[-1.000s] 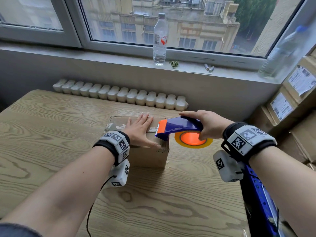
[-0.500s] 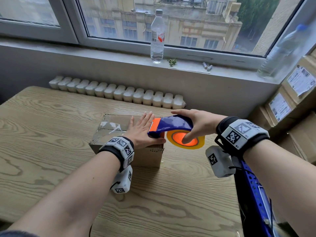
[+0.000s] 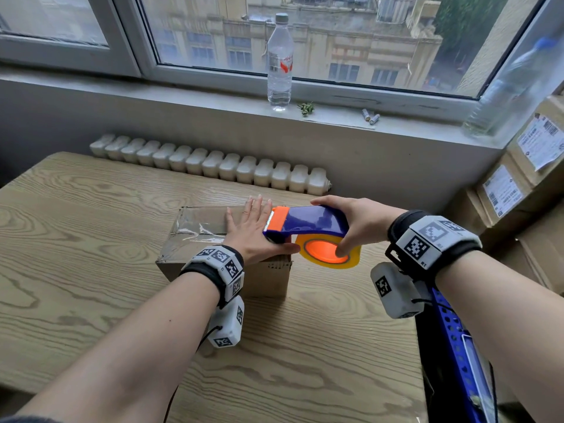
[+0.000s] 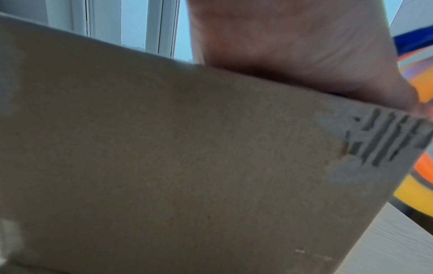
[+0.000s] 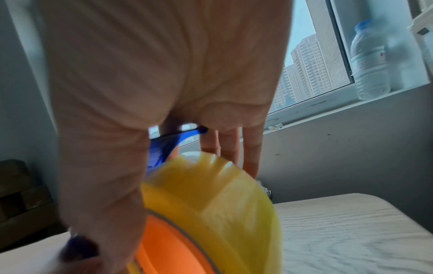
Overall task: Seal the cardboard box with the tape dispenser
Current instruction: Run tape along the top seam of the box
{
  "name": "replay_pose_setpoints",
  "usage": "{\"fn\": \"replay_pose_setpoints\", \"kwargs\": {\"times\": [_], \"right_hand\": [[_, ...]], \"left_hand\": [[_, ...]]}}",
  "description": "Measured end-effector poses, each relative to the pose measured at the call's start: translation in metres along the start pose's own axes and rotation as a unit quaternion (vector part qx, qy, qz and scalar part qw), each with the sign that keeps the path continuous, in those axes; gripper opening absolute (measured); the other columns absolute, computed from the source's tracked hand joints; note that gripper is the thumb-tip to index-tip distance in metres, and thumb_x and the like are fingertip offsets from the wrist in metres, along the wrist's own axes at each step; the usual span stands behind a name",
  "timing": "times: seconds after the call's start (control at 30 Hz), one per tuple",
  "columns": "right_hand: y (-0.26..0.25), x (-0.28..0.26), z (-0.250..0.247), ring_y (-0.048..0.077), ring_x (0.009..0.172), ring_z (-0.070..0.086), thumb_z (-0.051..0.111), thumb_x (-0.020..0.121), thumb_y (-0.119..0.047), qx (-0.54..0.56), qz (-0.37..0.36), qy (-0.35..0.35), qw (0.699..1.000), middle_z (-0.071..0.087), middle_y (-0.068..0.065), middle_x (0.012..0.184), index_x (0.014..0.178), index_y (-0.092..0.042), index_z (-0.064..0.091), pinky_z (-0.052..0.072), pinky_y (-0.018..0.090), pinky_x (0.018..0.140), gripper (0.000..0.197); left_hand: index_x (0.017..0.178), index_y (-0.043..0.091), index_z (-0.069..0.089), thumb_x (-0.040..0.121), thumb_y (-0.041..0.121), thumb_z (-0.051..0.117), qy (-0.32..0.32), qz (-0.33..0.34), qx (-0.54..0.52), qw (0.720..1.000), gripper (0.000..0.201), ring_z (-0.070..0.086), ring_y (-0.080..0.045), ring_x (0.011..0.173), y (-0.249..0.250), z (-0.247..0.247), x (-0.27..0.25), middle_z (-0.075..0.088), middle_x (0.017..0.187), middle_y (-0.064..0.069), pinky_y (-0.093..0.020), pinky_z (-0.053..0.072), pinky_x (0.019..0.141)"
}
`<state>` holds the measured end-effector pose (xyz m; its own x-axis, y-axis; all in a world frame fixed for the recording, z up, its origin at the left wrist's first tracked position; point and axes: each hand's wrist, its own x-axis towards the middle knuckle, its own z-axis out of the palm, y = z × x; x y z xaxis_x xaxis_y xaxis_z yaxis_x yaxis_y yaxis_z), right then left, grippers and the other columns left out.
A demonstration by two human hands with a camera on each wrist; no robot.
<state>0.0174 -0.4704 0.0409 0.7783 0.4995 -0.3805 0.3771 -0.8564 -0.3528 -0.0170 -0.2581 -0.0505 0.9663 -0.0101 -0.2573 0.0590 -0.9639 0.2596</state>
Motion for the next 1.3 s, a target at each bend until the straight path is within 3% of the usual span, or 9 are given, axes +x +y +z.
{"fn": "replay_pose_setpoints", "kwargs": {"times": [0.27,0.5,0.63,0.73,0.87,0.93,1.07,1.17,1.3], "right_hand": [[0.003,0.000,0.001,0.014,0.107,0.054,0.081,0.064,-0.042,0.088,-0.015,0.002,0.996,0.053,-0.012,0.121,0.137,-0.044,0.035,0.046,0.031,0.096,0.086],[0.005,0.004,0.002,0.014,0.109,0.056,0.081,0.056,-0.045,0.098,-0.002,-0.043,0.994,0.055,-0.007,0.123,0.137,-0.045,0.037,0.045,0.035,0.102,0.092],[-0.003,0.008,0.007,0.012,0.086,0.061,0.076,0.069,-0.028,0.074,0.013,-0.049,0.996,0.063,-0.006,0.097,0.136,-0.040,0.039,0.049,0.027,0.077,0.077],[-0.015,0.013,0.016,0.012,0.082,0.061,0.071,0.071,-0.022,0.066,0.005,-0.056,0.996,0.060,-0.010,0.089,0.139,-0.039,0.033,0.054,0.030,0.076,0.080],[-0.022,0.016,0.031,0.016,0.098,0.058,0.081,0.063,-0.033,0.044,-0.007,-0.038,0.998,0.059,-0.009,0.113,0.142,-0.038,0.029,0.051,0.032,0.085,0.095],[-0.024,0.019,0.032,0.018,0.098,0.054,0.081,0.062,-0.027,0.019,-0.009,-0.012,1.000,0.056,-0.002,0.123,0.148,-0.033,0.020,0.047,0.029,0.080,0.105],[-0.023,0.022,0.021,0.016,0.080,0.052,0.073,0.066,-0.015,0.005,-0.009,0.025,1.000,0.057,0.003,0.122,0.148,-0.032,0.023,0.043,0.025,0.063,0.098],[-0.024,0.023,0.018,0.019,0.094,0.053,0.072,0.065,-0.013,-0.020,-0.028,0.037,0.999,0.058,0.000,0.122,0.142,-0.033,0.033,0.045,0.026,0.074,0.089],[-0.022,0.023,0.018,0.020,0.093,0.053,0.071,0.063,-0.007,-0.050,-0.033,0.026,0.998,0.059,-0.001,0.118,0.140,-0.034,0.035,0.048,0.031,0.074,0.089]], "left_hand": [[0.151,0.021,-0.014,0.071,0.075,0.053,-0.011,-0.003,0.004,1.000,0.117,-0.022,-0.012,0.146,-0.001,-0.004,0.002,-0.021,0.159,0.006,-0.056,-0.016,0.112],[0.152,0.023,-0.012,0.069,0.070,0.054,-0.019,0.013,0.012,1.000,0.116,-0.021,-0.014,0.146,-0.005,-0.005,0.002,-0.020,0.159,0.005,-0.056,-0.014,0.114],[0.153,0.023,-0.009,0.060,0.068,0.040,-0.021,0.024,0.017,0.999,0.114,-0.021,-0.015,0.146,-0.004,-0.005,0.003,-0.018,0.160,0.004,-0.058,-0.011,0.115],[0.152,0.022,-0.012,0.060,0.072,0.037,-0.030,0.026,0.026,0.999,0.115,-0.021,-0.017,0.146,-0.005,-0.005,0.003,-0.020,0.159,0.002,-0.058,-0.012,0.114],[0.152,0.021,-0.012,0.059,0.069,0.039,-0.027,0.019,0.010,0.999,0.116,-0.021,-0.017,0.146,-0.003,-0.006,0.003,-0.019,0.159,0.002,-0.058,-0.013,0.114],[0.152,0.021,-0.011,0.059,0.068,0.042,-0.021,0.016,0.007,1.000,0.116,-0.021,-0.016,0.146,-0.002,-0.005,0.003,-0.019,0.160,0.003,-0.058,-0.013,0.114],[0.151,0.021,-0.013,0.068,0.072,0.059,-0.028,0.021,0.006,0.999,0.122,-0.022,-0.015,0.146,-0.004,-0.006,0.005,-0.021,0.159,0.003,-0.056,-0.015,0.112],[0.151,0.020,-0.013,0.073,0.065,0.059,-0.026,0.023,0.017,0.999,0.116,-0.022,-0.017,0.146,-0.003,-0.007,0.006,-0.019,0.159,0.002,-0.059,-0.013,0.114],[0.152,0.019,-0.011,0.075,0.061,0.058,-0.022,0.023,0.027,0.999,0.112,-0.020,-0.018,0.147,-0.002,-0.007,0.007,-0.016,0.160,0.002,-0.059,-0.010,0.114]]}}
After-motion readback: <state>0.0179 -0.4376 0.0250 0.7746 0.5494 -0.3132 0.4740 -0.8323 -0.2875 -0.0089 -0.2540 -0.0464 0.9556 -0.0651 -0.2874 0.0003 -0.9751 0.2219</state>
